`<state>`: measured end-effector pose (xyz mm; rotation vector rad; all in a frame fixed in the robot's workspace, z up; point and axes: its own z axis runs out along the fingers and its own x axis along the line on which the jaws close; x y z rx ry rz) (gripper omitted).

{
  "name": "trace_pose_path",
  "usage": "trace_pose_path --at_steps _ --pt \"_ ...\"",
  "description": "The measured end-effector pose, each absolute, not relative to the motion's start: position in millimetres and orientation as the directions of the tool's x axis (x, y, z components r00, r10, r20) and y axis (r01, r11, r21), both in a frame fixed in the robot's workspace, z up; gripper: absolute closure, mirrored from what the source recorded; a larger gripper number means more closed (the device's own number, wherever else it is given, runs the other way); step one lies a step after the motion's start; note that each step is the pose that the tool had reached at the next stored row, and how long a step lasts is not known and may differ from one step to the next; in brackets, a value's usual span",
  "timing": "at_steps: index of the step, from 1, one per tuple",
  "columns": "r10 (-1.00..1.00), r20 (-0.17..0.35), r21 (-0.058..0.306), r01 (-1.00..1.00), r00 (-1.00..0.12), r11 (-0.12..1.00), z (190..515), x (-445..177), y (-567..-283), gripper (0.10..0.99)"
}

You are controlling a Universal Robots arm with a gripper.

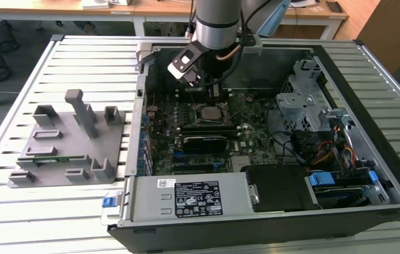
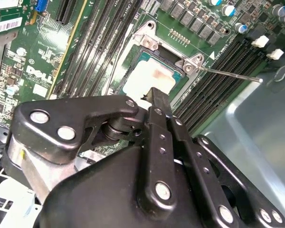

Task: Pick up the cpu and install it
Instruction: 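Close the cpu cover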

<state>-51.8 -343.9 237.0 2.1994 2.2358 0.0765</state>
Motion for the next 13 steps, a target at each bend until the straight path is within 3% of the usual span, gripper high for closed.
trace_pose_path --at_steps 13 --pt "0.999 0.031 0.026 1.0 -0.017 0.016 257 -52 -344 0.98"
